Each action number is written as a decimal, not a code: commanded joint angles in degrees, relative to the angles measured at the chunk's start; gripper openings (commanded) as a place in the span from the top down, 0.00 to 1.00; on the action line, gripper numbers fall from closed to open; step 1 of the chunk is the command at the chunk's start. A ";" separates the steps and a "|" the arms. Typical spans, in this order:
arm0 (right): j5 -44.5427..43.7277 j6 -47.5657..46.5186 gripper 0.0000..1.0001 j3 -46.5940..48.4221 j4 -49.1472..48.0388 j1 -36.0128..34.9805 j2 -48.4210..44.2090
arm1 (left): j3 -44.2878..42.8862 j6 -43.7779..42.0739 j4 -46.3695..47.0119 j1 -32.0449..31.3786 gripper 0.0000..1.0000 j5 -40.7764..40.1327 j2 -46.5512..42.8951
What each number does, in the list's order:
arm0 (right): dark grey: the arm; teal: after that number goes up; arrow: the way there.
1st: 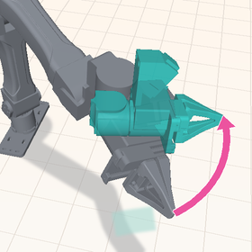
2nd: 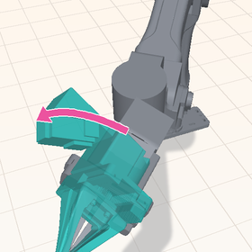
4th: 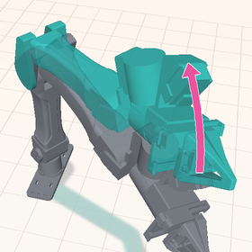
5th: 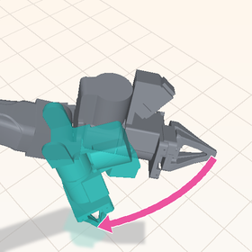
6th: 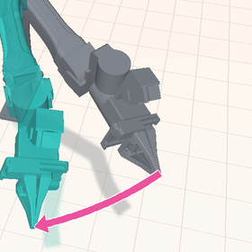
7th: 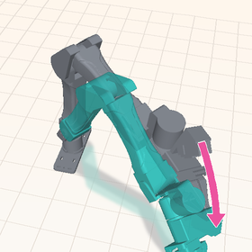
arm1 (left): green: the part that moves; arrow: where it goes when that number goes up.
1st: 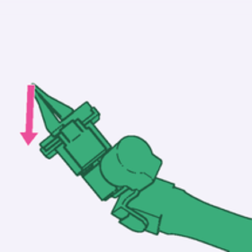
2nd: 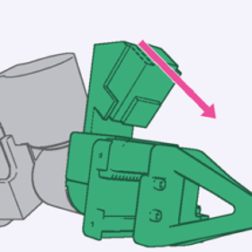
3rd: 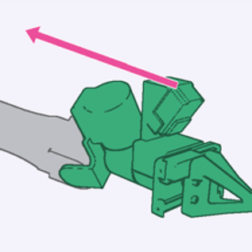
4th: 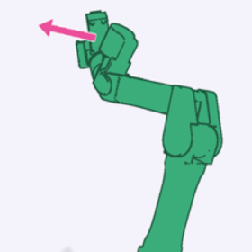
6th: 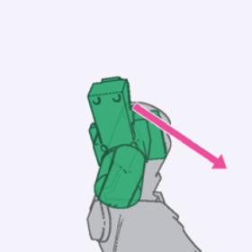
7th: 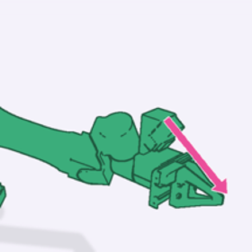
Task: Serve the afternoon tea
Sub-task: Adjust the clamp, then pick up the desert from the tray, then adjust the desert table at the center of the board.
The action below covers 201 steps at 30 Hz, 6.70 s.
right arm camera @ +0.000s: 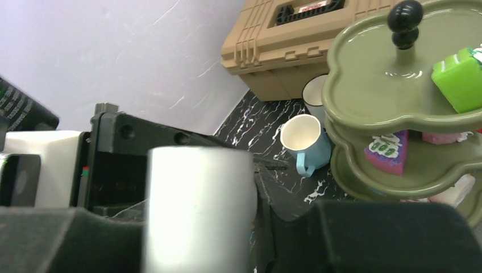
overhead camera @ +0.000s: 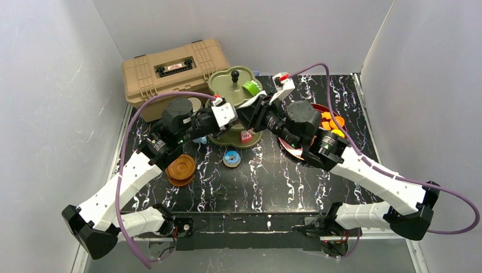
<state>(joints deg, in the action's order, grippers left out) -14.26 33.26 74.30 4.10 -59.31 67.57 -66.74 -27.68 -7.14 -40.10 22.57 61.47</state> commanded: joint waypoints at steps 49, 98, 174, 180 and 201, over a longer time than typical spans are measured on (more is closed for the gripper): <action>-32.72 -11.24 0.88 -23.84 12.15 35.69 -11.18 | -7.94 15.20 -16.95 3.17 0.02 -8.36 -2.24; -39.21 -12.28 0.44 -26.27 10.01 41.60 -7.89 | -9.06 15.64 -16.99 3.98 0.02 -7.58 -1.82; 12.28 -6.24 0.99 -2.59 15.62 43.58 -5.13 | -35.25 15.84 -0.73 18.64 1.00 16.34 39.52; 11.33 -6.10 0.99 -3.67 14.66 43.58 -5.65 | -33.11 22.77 2.44 17.23 1.00 9.43 37.55; 10.11 -1.08 0.99 -8.57 9.43 43.58 -7.19 | -30.65 35.56 -0.26 10.92 1.00 -19.32 31.06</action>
<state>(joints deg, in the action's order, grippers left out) -3.75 29.47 66.67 19.44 -15.81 62.57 -93.17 3.36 -8.38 -29.43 7.75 96.47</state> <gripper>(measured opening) 0.467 0.320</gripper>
